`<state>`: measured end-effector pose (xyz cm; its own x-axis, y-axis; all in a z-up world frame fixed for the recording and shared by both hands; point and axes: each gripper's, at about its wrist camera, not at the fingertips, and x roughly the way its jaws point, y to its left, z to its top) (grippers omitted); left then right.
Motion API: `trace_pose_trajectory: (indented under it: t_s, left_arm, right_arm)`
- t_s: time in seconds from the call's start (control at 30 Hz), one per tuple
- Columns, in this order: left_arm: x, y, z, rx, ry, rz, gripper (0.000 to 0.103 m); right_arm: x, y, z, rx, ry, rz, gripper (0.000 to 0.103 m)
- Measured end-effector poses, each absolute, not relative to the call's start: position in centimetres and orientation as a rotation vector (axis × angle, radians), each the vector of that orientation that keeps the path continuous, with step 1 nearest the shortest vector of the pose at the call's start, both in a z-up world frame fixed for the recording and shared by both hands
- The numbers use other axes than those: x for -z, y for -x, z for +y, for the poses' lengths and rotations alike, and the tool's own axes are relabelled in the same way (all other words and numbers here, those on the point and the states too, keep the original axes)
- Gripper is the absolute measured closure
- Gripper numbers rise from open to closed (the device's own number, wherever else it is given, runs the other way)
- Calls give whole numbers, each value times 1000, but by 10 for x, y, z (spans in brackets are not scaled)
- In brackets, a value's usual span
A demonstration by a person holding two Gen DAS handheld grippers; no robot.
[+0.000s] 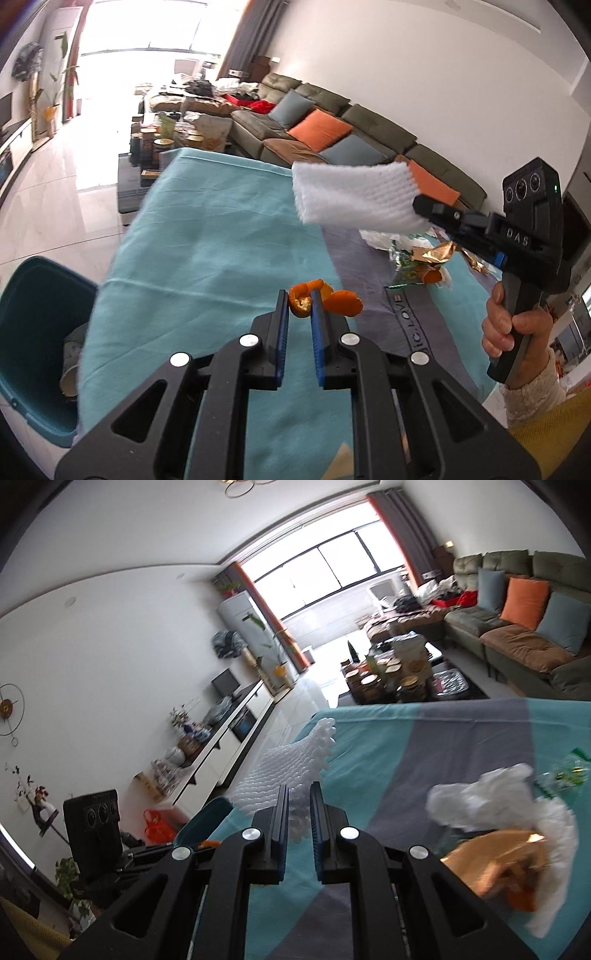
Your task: Collect trash
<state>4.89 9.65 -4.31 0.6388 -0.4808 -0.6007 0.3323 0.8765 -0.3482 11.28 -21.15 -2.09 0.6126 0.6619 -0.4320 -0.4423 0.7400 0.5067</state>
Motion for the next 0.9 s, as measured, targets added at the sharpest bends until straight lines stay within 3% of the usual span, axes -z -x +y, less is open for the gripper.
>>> trace_pose_trajectory:
  t_s: [0.9]
  left_arm:
    - [32, -13, 215, 184, 319, 674, 91]
  right_arm:
    - [39, -138, -88, -893, -284, 759, 93]
